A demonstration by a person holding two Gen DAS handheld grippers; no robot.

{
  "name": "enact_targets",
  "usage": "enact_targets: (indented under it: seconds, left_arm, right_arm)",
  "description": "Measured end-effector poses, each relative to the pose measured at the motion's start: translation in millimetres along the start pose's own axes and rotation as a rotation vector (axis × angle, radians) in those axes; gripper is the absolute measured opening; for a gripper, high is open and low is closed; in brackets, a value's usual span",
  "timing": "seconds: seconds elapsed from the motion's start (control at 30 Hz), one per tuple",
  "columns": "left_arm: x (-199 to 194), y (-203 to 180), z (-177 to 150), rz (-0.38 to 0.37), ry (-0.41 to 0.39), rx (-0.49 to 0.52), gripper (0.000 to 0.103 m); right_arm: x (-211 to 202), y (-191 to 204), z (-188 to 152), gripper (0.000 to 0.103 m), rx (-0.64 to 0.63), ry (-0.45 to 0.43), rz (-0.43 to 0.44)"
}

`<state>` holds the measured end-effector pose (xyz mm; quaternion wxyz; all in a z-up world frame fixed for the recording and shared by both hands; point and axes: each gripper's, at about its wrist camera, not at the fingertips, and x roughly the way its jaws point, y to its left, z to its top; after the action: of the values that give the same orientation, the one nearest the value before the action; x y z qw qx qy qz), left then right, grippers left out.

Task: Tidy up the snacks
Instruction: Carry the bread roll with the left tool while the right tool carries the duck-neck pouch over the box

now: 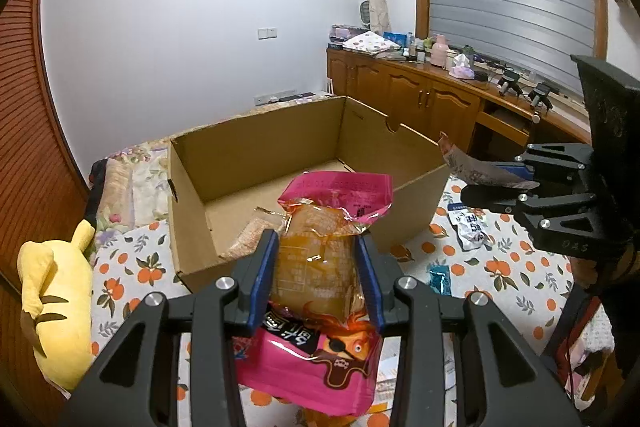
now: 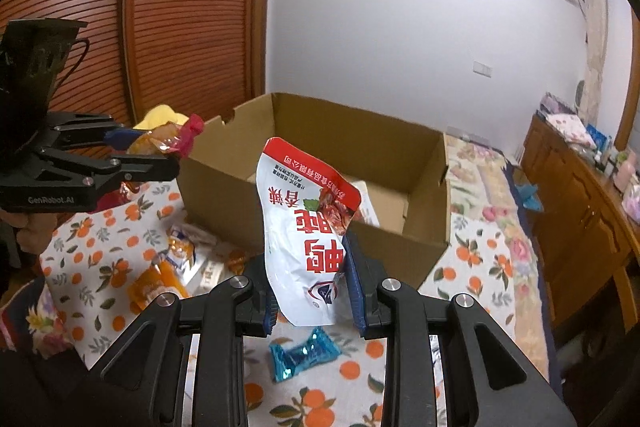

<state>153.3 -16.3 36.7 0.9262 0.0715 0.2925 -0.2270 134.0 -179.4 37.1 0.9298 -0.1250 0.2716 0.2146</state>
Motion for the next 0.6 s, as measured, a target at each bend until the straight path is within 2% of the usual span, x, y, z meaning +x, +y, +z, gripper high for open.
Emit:
enact_targets:
  seconds: [0.37, 0.6]
  left_arm:
    - [4, 11, 17, 0.032, -0.006, -0.015, 0.038]
    - [13, 19, 25, 0.067, -0.002, -0.014, 0.038]
  right_arm:
    - [7, -2, 28, 0.027, -0.012, -0.025, 0.008]
    - [25, -8, 41, 0.027, -0.011, -0.006, 0.017]
